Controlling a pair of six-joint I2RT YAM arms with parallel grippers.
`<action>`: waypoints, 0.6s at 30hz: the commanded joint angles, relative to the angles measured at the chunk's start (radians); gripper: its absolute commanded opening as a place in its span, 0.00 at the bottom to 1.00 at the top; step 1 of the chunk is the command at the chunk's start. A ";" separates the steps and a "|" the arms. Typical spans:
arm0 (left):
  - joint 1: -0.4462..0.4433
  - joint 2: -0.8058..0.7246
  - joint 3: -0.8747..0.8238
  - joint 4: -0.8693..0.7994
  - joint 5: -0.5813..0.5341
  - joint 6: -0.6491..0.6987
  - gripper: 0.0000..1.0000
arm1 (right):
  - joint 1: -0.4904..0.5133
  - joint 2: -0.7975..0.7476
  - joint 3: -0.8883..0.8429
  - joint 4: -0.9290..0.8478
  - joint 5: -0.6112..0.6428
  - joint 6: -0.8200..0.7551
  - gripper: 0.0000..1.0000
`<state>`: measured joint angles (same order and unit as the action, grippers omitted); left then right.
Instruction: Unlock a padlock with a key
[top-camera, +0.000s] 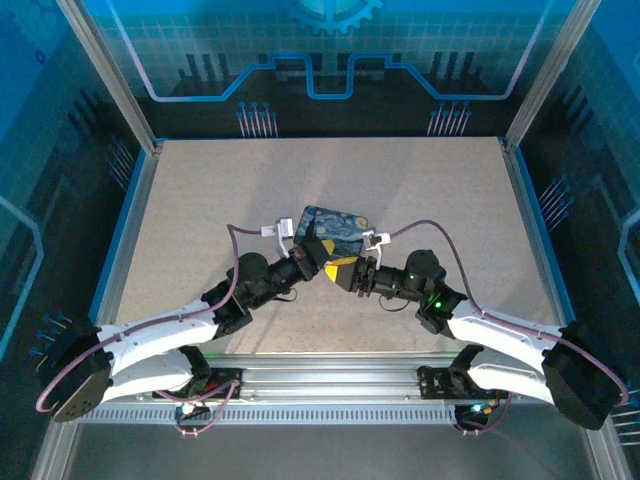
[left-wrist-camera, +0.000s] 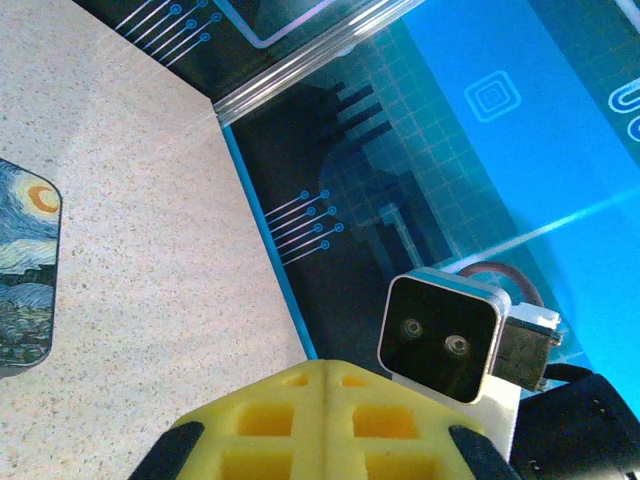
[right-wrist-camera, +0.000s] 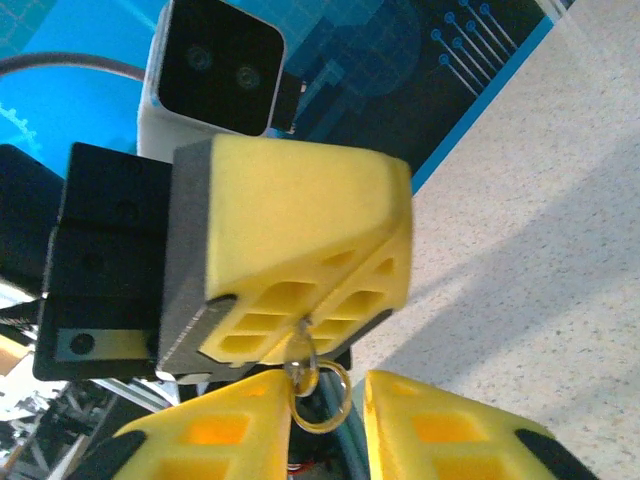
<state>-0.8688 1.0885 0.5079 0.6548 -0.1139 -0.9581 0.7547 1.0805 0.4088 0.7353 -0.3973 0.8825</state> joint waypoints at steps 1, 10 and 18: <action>-0.010 0.004 0.020 0.027 -0.013 0.023 0.00 | 0.013 0.009 0.032 0.032 0.011 -0.001 0.18; -0.009 -0.042 0.030 -0.066 -0.022 0.061 0.17 | 0.014 -0.077 0.072 -0.217 0.061 -0.146 0.01; 0.000 -0.247 0.110 -0.533 -0.171 0.062 0.67 | 0.061 -0.105 0.252 -0.784 0.269 -0.561 0.00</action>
<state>-0.8726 0.9207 0.5499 0.3672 -0.1886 -0.9020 0.7849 0.9806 0.5789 0.2401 -0.2577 0.5594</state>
